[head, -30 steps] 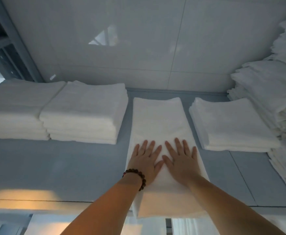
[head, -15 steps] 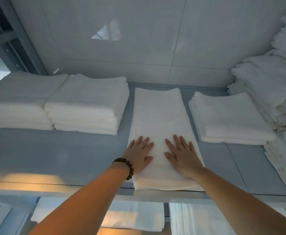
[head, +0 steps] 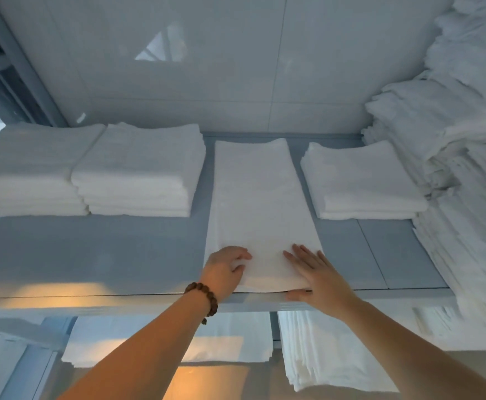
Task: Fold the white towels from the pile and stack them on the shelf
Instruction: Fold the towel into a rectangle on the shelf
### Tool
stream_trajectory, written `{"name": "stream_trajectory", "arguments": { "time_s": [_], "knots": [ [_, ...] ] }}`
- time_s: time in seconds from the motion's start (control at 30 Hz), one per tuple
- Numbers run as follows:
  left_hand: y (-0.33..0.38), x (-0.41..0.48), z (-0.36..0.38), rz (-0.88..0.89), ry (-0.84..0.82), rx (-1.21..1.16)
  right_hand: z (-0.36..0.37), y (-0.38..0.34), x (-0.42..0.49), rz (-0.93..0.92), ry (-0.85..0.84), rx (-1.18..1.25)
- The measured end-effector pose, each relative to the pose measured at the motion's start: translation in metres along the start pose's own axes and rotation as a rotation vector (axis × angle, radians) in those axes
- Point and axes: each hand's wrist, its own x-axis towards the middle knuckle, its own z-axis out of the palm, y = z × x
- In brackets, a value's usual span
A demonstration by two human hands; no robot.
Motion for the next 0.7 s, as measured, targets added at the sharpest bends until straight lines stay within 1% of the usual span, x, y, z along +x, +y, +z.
{"name": "stream_trajectory", "arguments": {
  "time_s": [0.1, 0.2, 0.27, 0.33, 0.43, 0.53, 0.63, 0.7],
  "knots": [
    [0.002, 0.01, -0.01, -0.076, 0.021, -0.059, 0.004, 0.007, -0.008, 0.024, 0.113, 0.065],
    [0.006, 0.016, -0.023, -0.075, 0.059, -0.099, 0.008, 0.01, -0.014, 0.078, 0.206, 0.112],
    [0.008, 0.018, -0.03, -0.06, 0.058, -0.076, 0.01, 0.009, -0.016, 0.121, 0.232, 0.111],
    [0.007, 0.019, -0.036, -0.05, 0.015, -0.007, 0.011, 0.008, -0.016, 0.143, 0.242, 0.09],
    [0.004, 0.016, -0.043, -0.054, -0.02, 0.029, 0.007, 0.006, -0.017, 0.116, 0.257, 0.04],
    [-0.006, 0.004, -0.039, -0.028, -0.008, 0.02, 0.008, 0.01, -0.026, 0.074, 0.214, -0.03],
    [-0.018, -0.012, -0.023, -0.018, -0.061, 0.043, 0.013, 0.014, -0.035, 0.048, 0.103, -0.058],
    [-0.022, -0.019, -0.014, 0.002, -0.095, 0.049, 0.014, 0.015, -0.038, 0.049, 0.08, -0.048]
  ]
}}
